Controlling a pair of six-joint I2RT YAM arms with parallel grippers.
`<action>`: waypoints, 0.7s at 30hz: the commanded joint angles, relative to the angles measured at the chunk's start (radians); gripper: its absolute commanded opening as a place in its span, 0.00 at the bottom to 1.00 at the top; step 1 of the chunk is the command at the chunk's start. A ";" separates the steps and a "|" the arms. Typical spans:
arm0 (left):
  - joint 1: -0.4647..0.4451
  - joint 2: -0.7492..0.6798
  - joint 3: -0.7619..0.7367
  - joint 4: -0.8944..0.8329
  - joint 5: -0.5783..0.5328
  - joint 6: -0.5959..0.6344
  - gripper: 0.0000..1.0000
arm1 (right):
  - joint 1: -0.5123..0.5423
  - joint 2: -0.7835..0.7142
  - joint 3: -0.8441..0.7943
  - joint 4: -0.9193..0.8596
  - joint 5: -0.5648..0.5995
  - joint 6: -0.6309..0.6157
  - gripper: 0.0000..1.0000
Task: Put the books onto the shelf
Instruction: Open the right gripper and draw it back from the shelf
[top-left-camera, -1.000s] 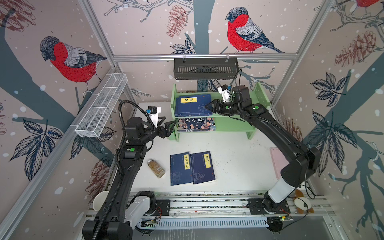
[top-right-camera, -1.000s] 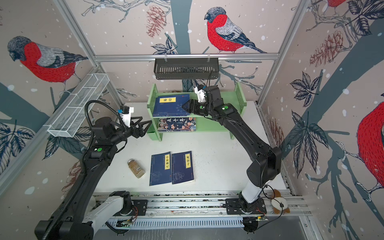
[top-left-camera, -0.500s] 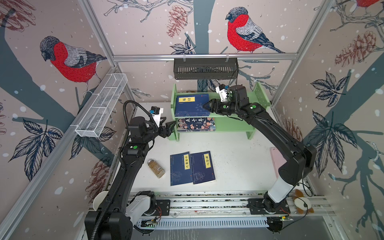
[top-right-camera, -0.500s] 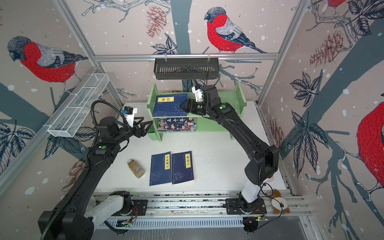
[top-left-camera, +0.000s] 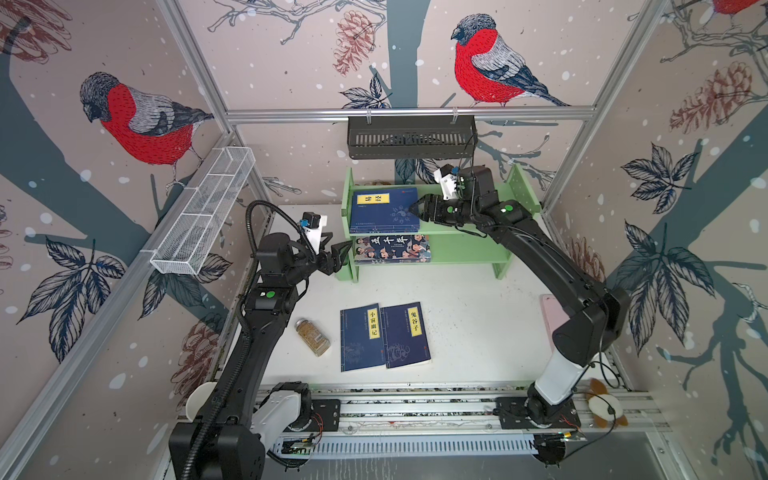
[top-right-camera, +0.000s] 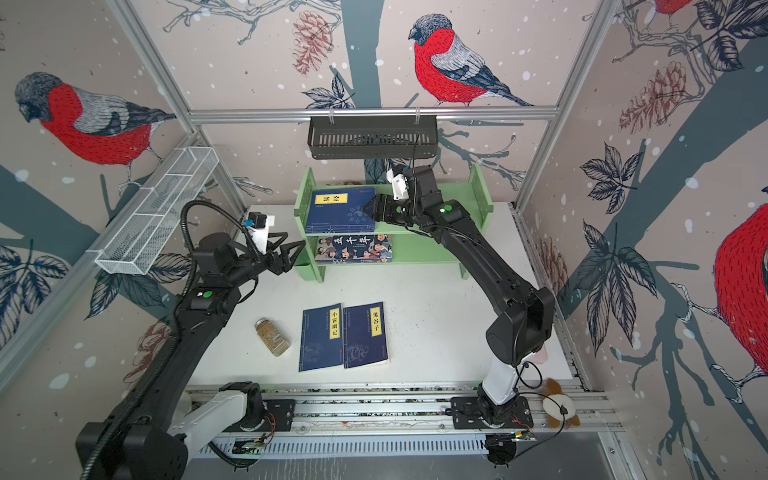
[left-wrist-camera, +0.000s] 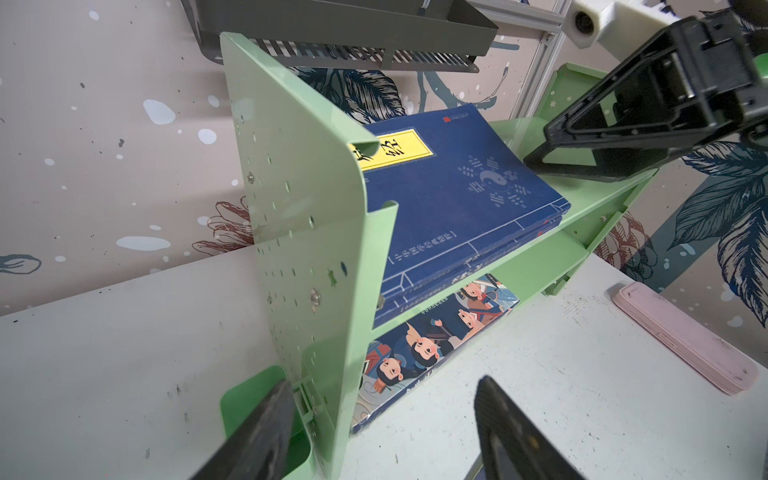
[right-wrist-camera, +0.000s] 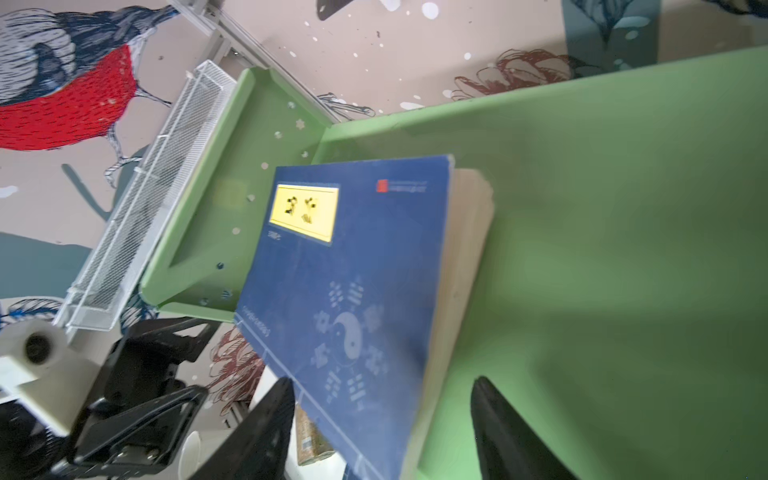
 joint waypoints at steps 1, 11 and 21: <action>-0.001 -0.020 0.000 -0.012 0.003 0.019 0.70 | -0.016 0.005 0.002 0.003 0.027 -0.037 0.68; 0.000 -0.083 -0.009 -0.069 0.024 -0.038 0.71 | -0.042 0.037 0.028 0.103 -0.073 -0.060 0.65; -0.001 -0.131 -0.024 -0.128 0.055 -0.053 0.72 | -0.051 0.066 0.029 0.174 -0.173 -0.066 0.58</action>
